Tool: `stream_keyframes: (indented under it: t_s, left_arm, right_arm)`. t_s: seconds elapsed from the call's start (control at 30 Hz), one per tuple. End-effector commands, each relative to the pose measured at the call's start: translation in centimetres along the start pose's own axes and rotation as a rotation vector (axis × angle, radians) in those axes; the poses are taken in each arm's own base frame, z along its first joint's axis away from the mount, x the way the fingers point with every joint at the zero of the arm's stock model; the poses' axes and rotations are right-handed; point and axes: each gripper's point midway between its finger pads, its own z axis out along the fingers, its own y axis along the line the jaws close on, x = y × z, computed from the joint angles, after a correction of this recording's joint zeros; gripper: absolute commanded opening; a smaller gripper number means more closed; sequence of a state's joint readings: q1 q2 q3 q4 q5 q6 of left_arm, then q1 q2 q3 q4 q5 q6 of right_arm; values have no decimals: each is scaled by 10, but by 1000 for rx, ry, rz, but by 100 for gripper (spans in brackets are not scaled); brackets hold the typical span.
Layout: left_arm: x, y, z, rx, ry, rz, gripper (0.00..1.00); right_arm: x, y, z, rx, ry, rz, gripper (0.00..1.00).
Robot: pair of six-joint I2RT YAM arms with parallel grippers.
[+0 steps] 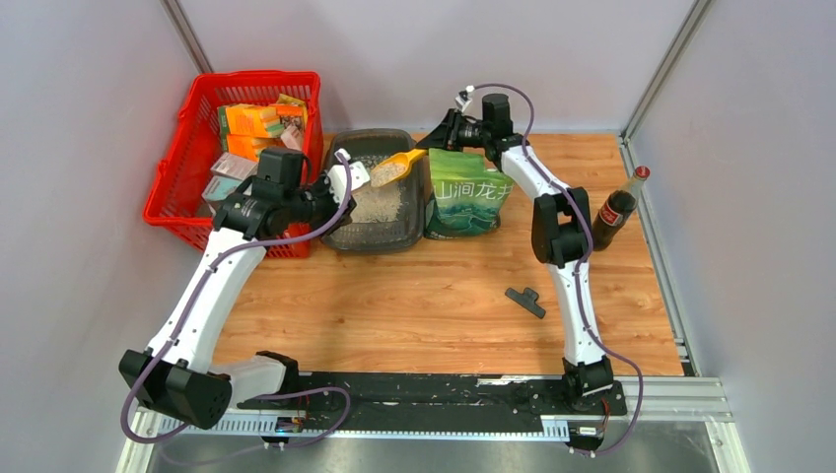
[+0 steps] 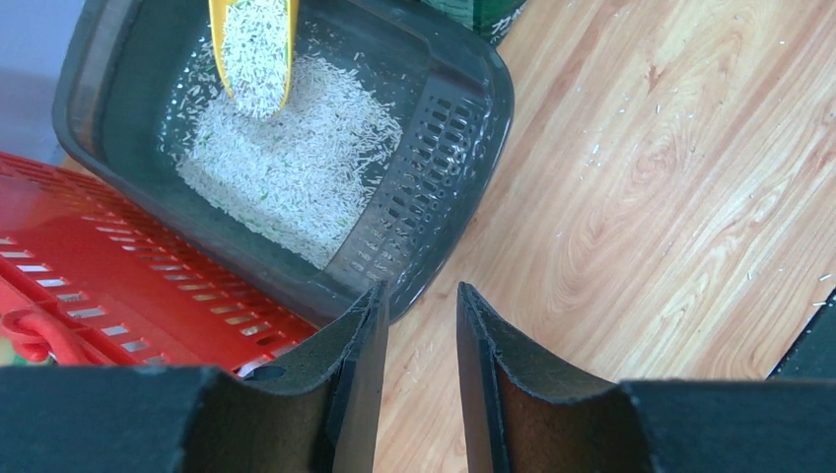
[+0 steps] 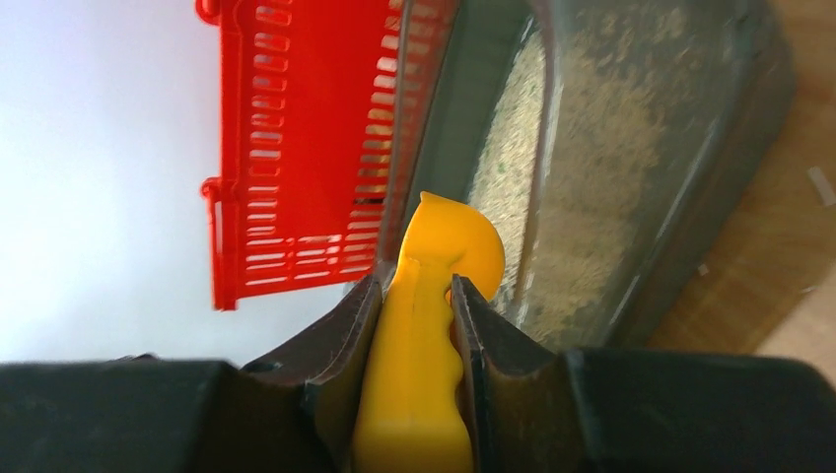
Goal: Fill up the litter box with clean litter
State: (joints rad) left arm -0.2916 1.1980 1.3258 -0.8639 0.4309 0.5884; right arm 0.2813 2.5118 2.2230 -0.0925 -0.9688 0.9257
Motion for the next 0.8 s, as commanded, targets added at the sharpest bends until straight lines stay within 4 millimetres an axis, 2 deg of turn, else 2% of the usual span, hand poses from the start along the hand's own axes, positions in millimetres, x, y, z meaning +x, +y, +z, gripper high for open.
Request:
stream_keyframes:
  t_s: [0.0,0.13,0.17,0.2,0.23,0.27,0.3,0.33,0.43,0.6,0.67,0.77]
  left_arm:
    - [-6,-1,-6,-8,-39,2,40]
    - [-15,0,-5,-3,-68,7,40]
    - [-16,0,-4,2,-70,8,40]
    - [-17,1,-4,3,-74,9,40]
    - [-20,2,-4,3,-86,16,40]
    - [-22,2,-4,5,-94,20,40]
    - [-27,2,-5,11,-109,26,40]
    - [-31,2,-6,14,-121,34,40]
    - [-46,2,-8,37,-164,36,40]
    - [-68,-9,-10,101,-271,53,41]
    - [-79,-6,-10,99,-319,58,42]
    - [-95,0,-5,101,-382,29,43]
  right_arm:
    - [-30,44,-7,7,-127,-281,0]
    - [-33,51,-10,86,-165,-456,0]
    - [-33,62,-11,99,-181,-502,0]
    - [-31,59,-11,117,-177,-560,0]
    - [-33,69,-14,139,-200,-611,0]
    - [-29,75,-11,143,-201,-655,0]
    - [-25,71,-10,161,-192,-727,0]
    - [-26,83,-13,168,-209,-778,0]
    - [-17,97,-9,200,-197,-938,0]
    - [8,105,5,219,-122,-1037,0]
    - [13,109,6,264,-99,-1096,0]
    - [10,120,1,314,-122,-1169,0]
